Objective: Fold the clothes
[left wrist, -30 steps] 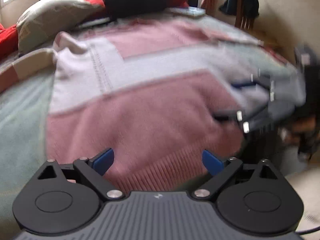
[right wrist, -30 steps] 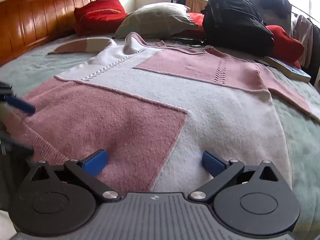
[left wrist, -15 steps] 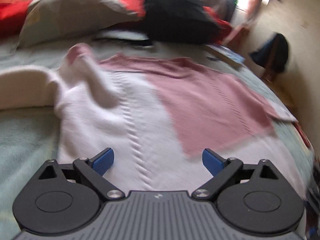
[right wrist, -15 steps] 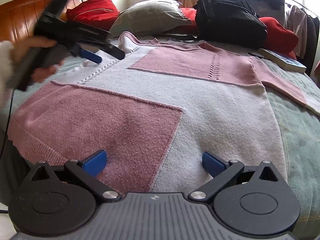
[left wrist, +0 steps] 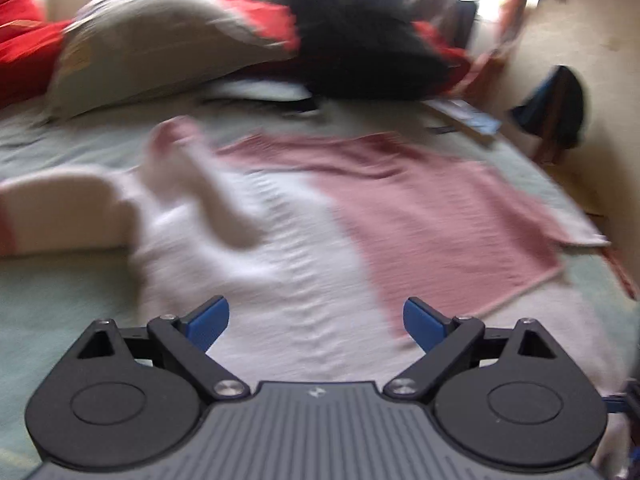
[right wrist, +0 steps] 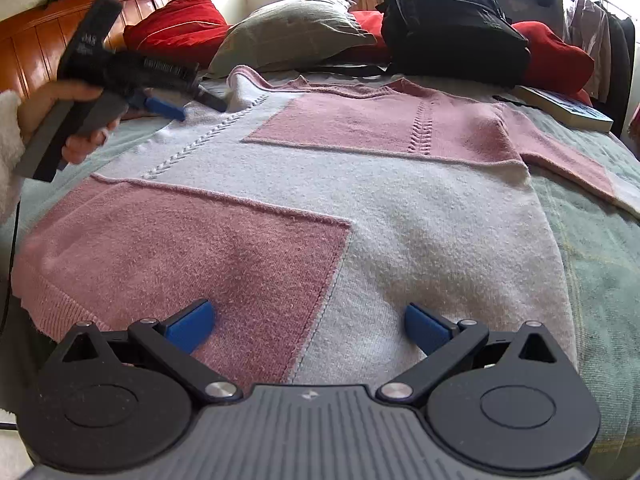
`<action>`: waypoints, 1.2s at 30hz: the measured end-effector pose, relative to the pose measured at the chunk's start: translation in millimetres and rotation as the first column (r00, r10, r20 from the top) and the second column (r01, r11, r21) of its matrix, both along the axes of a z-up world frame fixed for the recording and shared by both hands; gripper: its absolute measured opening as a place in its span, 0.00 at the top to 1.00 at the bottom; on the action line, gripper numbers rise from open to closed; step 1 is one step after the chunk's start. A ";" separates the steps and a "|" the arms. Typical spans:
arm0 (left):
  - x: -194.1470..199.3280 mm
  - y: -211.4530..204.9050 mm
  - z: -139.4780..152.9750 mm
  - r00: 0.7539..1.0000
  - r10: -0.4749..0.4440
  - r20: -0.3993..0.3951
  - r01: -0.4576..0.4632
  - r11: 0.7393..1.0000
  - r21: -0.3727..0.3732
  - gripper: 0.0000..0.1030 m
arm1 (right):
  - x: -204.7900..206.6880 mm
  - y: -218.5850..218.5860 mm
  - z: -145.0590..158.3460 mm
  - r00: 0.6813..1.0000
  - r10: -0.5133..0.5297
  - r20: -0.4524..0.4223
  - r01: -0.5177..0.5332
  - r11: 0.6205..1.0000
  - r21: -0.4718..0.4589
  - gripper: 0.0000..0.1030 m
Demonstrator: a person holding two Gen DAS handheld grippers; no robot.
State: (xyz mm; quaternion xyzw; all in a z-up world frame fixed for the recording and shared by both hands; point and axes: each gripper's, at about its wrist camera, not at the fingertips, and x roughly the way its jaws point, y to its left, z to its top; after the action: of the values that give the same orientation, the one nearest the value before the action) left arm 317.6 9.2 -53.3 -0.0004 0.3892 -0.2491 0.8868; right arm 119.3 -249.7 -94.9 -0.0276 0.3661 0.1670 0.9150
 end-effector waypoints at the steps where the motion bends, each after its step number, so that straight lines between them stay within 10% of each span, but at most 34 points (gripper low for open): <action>1: -1.7 -8.0 -0.6 1.000 -0.021 0.004 0.021 1.000 0.019 0.08 | 0.1 -0.2 0.4 1.000 -0.001 0.000 0.001 1.000 0.001 0.00; 7: -6.4 -16.0 -22.5 1.000 0.012 -0.018 -0.009 0.986 0.164 0.06 | -2.1 -3.2 1.7 1.000 -0.001 0.000 0.001 1.000 -0.006 0.00; 14: -31.2 27.5 -5.5 0.992 0.118 -0.041 -0.111 0.984 0.141 0.08 | -6.3 -11.0 2.3 1.000 -0.017 0.004 0.016 1.000 0.024 0.00; 24: -105.8 -8.5 7.6 0.997 -0.081 -0.018 0.083 0.988 0.129 0.05 | -22.2 -16.5 20.1 0.998 -0.053 0.032 0.049 0.993 0.104 0.00; 36: -155.9 27.7 -5.7 0.997 0.060 -0.049 -0.048 0.975 0.217 0.01 | -32.3 -61.6 5.2 0.979 -0.199 -0.039 0.202 0.975 0.092 0.00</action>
State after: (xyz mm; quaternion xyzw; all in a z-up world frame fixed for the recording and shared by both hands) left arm 161.7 36.9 -59.1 0.0786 0.4380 -0.1811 0.8770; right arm 86.9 -311.3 -89.7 0.0559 0.3720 0.0914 0.9220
